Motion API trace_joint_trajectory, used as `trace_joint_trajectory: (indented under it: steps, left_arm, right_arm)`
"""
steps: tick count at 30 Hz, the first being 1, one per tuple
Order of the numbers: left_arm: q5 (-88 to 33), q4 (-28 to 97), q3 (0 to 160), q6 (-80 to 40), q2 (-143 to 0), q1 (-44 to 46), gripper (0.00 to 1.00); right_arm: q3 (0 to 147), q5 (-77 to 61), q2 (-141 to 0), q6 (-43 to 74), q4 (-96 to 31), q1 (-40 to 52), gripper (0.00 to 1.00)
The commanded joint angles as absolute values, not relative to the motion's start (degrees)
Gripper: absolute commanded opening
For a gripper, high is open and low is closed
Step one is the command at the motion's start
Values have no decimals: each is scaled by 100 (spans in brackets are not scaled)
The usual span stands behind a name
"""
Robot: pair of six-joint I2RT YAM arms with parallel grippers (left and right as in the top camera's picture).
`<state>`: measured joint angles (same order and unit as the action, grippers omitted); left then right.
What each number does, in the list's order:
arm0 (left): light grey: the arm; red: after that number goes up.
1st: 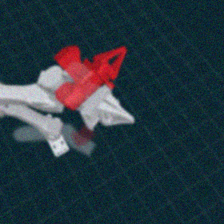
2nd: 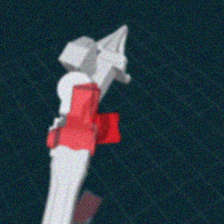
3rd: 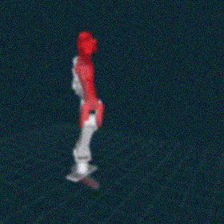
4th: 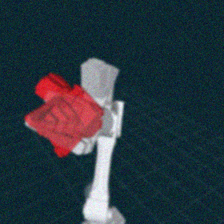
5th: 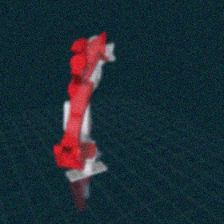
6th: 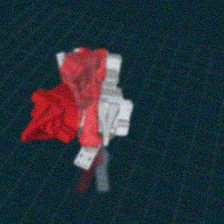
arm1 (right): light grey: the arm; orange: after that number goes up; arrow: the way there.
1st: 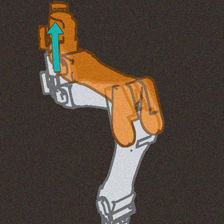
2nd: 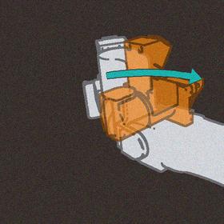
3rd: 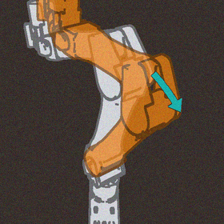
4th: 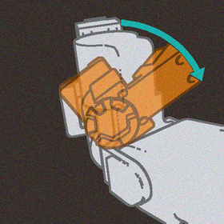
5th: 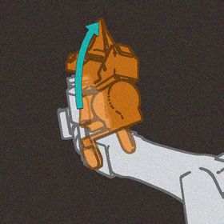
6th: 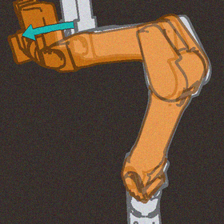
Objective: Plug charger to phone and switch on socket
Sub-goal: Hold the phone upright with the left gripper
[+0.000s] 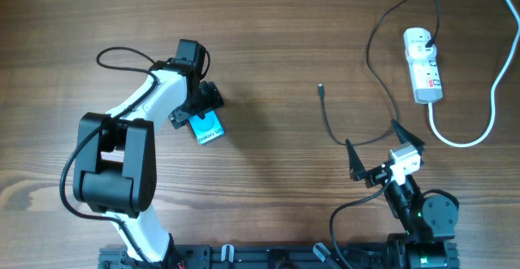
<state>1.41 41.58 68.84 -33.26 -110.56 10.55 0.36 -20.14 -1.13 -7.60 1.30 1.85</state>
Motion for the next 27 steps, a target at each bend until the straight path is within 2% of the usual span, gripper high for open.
trace_joint_trajectory:
  steps: [1,2,5,8,10,11,14,27]
  left_arm:
    - [8,4219,6744,-3321,-11316,1055,86]
    - [8,4233,6744,-3321,-11316,1055,81]
    - [8,4294,6744,-3321,-11316,1055,80]
    - [10,4305,6744,-3321,-11316,1055,86]
    - [14,4228,6744,-3323,-11316,1052,87]
    - [10,4219,6744,-3363,-11316,1055,82]
    - [8,4309,6744,-3496,-11316,1055,80]
    - [5,4899,7384,-3492,-11312,1044,74]
  right_arm:
    - [30,-2058,-108,-749,163,209,99]
    - [30,-2058,-108,-751,163,209,100]
    - [30,-2058,-108,-751,163,209,100]
    - [30,-2058,-108,-749,163,209,100]
    - [30,-2058,-108,-751,163,209,100]
    - [30,-2058,-108,-751,163,209,100]
    - [30,-2058,-108,-749,163,209,100]
    - [30,-2058,-108,-749,163,209,100]
